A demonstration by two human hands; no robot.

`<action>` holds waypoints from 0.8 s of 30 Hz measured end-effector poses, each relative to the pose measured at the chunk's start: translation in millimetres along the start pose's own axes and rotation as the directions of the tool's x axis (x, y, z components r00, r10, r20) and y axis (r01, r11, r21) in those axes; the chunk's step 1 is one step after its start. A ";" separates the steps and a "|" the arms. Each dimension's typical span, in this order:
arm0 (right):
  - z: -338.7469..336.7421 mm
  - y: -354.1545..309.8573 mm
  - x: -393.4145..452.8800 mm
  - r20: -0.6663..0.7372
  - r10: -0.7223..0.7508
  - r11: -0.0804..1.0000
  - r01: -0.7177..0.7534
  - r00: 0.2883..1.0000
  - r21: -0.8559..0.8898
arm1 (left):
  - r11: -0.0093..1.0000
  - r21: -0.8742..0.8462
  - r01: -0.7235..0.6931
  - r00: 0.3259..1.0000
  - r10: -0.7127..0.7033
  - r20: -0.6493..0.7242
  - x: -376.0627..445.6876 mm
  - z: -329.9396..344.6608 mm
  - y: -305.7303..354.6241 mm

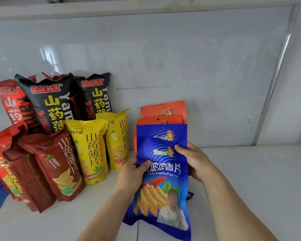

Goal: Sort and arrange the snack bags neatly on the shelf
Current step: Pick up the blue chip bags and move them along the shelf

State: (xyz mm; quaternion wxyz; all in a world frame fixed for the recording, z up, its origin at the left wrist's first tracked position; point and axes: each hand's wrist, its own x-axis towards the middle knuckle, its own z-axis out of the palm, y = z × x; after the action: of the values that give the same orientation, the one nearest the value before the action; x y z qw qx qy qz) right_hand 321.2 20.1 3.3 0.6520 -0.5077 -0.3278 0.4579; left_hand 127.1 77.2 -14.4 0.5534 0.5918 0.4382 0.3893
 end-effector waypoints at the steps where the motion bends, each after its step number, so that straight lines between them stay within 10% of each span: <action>1: -3.5 -2.8 -1.4 -0.031 -0.001 1.000 0.001 1.000 -0.007 | 1.000 -0.008 0.002 1.000 -0.002 0.019 0.1 3.9 -0.7; 24: -306.6 -130.7 -75.8 -0.361 -0.096 0.987 0.041 0.928 -0.157 | 0.959 0.154 -0.237 0.959 0.207 0.192 -63.5 297.7 48.9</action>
State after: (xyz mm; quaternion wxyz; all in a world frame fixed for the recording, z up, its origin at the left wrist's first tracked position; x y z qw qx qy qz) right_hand 601.6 -169.8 49.3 0.6781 -0.6192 -0.2505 0.3066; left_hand 393.0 -76.7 10.8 0.4879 0.7156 0.3512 0.3557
